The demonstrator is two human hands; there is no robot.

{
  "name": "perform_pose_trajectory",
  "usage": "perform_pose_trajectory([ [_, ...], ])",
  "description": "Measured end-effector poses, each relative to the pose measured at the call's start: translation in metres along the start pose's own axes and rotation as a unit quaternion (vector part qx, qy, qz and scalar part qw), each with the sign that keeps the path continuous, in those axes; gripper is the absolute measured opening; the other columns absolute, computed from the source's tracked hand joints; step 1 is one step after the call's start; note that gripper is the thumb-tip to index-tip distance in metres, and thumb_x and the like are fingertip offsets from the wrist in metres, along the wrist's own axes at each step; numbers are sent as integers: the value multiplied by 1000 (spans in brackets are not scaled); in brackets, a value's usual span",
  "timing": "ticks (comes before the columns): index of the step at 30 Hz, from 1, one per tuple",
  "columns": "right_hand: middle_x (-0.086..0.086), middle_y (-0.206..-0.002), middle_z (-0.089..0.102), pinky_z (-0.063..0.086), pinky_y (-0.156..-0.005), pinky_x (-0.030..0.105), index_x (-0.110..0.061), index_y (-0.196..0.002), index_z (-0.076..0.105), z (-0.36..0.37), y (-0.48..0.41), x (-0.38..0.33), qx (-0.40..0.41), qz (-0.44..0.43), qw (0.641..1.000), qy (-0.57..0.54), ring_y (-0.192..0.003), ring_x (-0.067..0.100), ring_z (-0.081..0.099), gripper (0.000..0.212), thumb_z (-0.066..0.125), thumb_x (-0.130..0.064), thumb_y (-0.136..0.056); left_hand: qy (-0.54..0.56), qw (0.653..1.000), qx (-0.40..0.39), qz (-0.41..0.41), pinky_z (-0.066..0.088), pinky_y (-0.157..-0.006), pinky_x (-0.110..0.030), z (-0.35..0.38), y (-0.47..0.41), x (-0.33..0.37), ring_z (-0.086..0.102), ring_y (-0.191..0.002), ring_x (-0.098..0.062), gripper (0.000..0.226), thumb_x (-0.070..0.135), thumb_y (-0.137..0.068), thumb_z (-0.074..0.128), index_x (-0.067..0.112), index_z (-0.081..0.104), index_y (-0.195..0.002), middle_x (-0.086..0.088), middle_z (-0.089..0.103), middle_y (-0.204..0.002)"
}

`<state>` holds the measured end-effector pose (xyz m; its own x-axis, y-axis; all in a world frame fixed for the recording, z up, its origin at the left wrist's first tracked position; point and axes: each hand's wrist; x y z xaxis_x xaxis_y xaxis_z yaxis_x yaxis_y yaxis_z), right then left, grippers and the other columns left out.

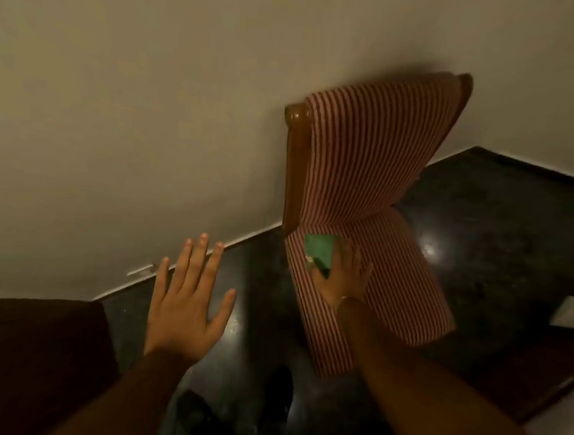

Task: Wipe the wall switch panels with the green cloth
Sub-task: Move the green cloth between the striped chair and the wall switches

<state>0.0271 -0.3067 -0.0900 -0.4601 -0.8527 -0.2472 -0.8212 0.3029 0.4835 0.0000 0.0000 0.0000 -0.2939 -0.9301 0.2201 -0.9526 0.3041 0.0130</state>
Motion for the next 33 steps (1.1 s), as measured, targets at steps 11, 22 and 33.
perform_pose_trajectory([
  [11,12,-177,-18,17,-120,82,-39,-169,-10,57,-112,-2,-134,51,989,28,-161,54,-6,99,54,-71,-99,-52,998,-8,-28,2,-134,-48,68,5,-26,7,-167,-25,80,59,-108,34,21,14,-175,-3,6,-182],
  [22,15,-173,5,42,-118,63,-33,-167,19,18,-73,-10,-34,-22,996,83,-153,46,28,78,61,-48,-103,-46,998,21,-26,9,-132,-52,28,-18,-15,10,-167,-26,78,59,-108,34,19,21,-174,-3,9,-182],
  [33,24,-134,60,54,-102,58,2,-133,62,-134,46,-136,271,-205,924,-173,-118,49,62,83,101,-14,-60,-26,983,160,-81,9,-133,-50,-119,-37,-9,13,-167,-27,79,54,-105,46,21,24,-173,-3,12,-181],
])
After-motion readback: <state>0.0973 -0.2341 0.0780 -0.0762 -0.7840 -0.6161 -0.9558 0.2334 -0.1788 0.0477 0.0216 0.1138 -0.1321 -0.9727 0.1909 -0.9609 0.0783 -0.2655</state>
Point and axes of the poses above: each hand's wrist, its own y-axis away from the middle knuckle, its own z-axis out of the palm, x = y × z
